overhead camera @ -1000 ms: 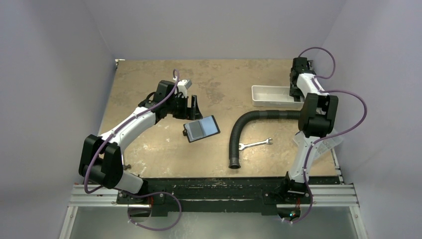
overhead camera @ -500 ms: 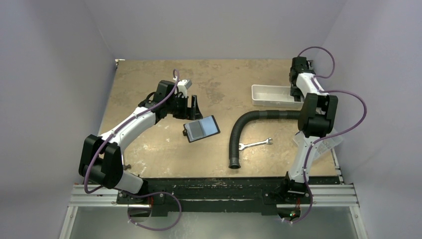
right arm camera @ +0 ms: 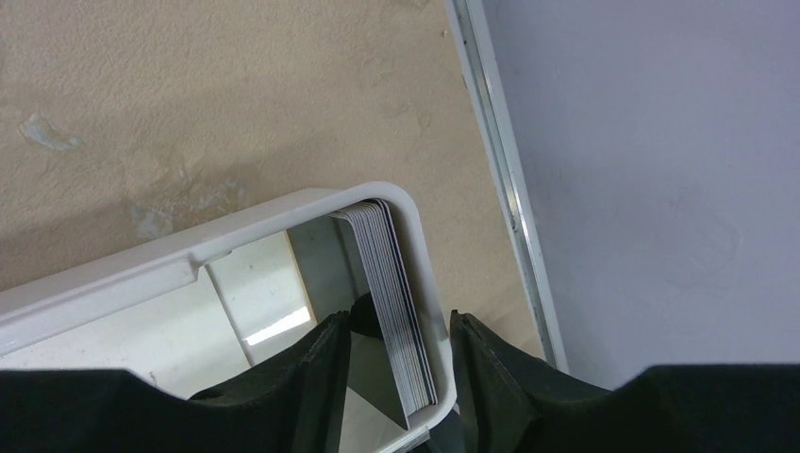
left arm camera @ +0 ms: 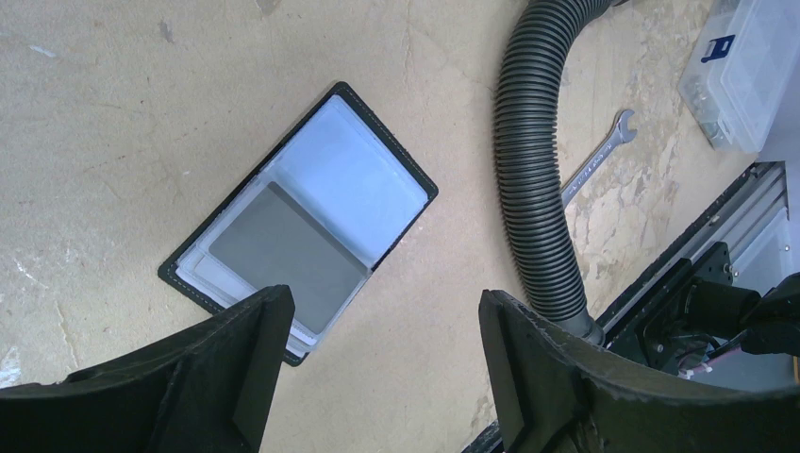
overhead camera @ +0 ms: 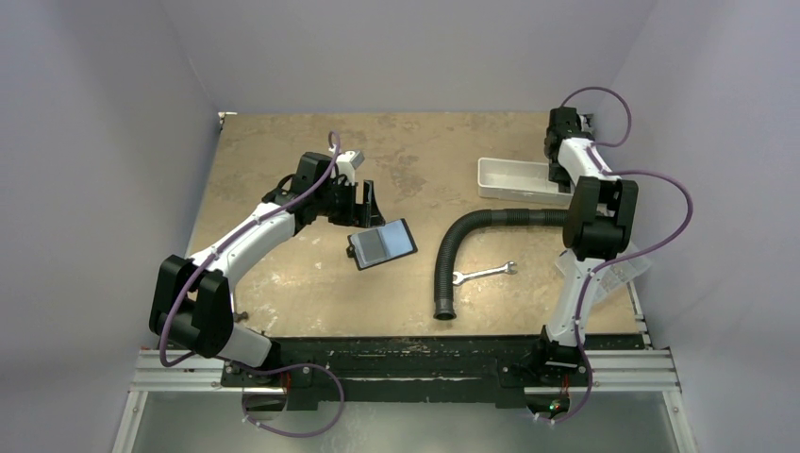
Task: Put the credit cards into the card holder
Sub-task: Pick up the credit card from the storage box.
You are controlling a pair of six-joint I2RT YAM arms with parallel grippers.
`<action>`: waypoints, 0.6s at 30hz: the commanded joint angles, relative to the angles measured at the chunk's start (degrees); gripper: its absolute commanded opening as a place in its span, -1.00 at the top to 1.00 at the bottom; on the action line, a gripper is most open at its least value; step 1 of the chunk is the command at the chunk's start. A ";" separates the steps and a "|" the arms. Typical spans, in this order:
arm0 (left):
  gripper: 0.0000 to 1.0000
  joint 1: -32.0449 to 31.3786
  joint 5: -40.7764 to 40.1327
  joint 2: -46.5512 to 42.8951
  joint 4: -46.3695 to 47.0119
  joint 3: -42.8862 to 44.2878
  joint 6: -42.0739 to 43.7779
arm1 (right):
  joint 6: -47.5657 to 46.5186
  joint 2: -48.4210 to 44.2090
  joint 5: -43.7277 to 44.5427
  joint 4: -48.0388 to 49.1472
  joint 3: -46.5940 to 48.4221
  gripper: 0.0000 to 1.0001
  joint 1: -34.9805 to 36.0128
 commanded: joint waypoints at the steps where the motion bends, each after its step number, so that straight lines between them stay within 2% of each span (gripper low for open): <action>1: -0.55 -0.22 1.19 -1.60 2.17 -0.32 0.32 | -1.17 -3.81 4.23 1.39 0.65 -0.01 0.09; 4: -0.55 -0.21 1.30 -1.59 2.16 -0.37 0.33 | -1.27 -3.82 4.84 1.39 0.61 0.01 0.17; 8: -0.55 -0.22 1.34 -1.67 2.14 -0.42 0.30 | -1.36 -3.82 5.45 1.47 0.58 0.16 0.33; 18: -0.55 -0.22 1.35 -1.68 2.16 -0.37 0.39 | -1.33 -4.32 5.67 1.39 0.78 0.35 1.35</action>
